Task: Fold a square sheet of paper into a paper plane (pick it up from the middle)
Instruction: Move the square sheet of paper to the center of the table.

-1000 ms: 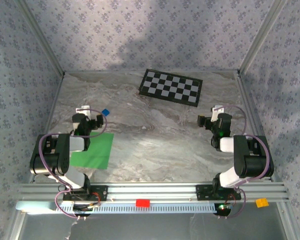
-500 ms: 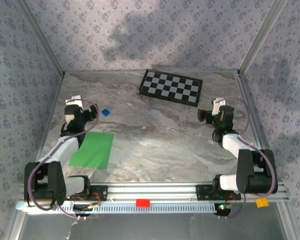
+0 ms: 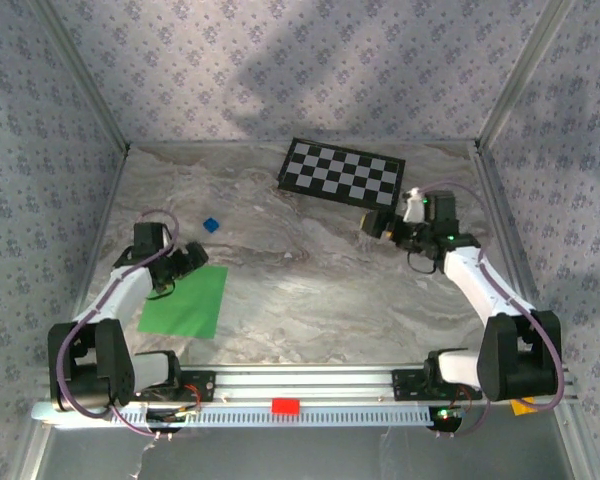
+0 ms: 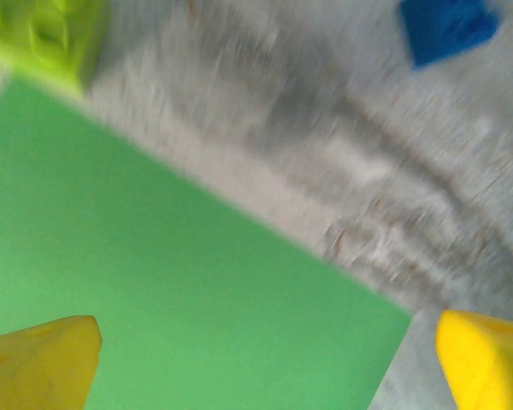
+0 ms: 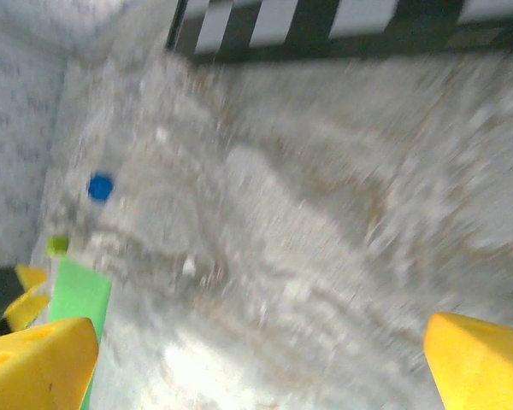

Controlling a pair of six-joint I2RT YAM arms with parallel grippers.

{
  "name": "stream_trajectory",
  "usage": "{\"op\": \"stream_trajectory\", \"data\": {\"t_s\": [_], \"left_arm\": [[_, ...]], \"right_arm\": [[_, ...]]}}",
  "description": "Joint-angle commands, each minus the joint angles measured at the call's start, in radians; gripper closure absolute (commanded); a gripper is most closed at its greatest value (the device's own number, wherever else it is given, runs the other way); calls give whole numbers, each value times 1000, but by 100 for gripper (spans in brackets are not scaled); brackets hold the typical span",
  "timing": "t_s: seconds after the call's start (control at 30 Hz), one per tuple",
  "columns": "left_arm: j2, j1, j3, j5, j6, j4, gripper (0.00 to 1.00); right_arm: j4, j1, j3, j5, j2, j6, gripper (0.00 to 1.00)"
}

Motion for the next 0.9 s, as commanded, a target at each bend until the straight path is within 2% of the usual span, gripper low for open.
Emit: {"op": "stream_trajectory", "data": {"t_s": [0.0, 0.17, 0.3, 0.37, 0.47, 0.53, 0.63, 0.73, 0.87], "left_arm": [[6, -1, -29, 65, -48, -77, 0], [0, -29, -79, 57, -98, -98, 0], [-17, -110, -110, 25, -181, -99, 0], [-30, -178, -129, 22, -259, -72, 0], [-52, -332, -150, -23, -445, 3, 0], [-53, -458, -155, -89, -595, 73, 0], [-14, -608, -126, -188, -742, 166, 0], [80, -692, -52, -249, -808, 188, 0], [232, -744, 78, -218, -836, 189, 0]], "right_arm": [[-101, 79, -12, 42, -30, 38, 0], [-49, 155, -69, 89, -54, 115, 0], [-40, 194, -113, 140, -84, 164, 0], [-43, 211, -132, 162, -102, 194, 1], [-43, 232, -169, 191, -138, 218, 0], [-49, 237, -192, 193, -160, 227, 0], [-74, 243, -221, 211, -193, 242, 0], [-76, 245, -254, 220, -229, 263, 0], [-73, 246, -281, 237, -266, 289, 0]]}}
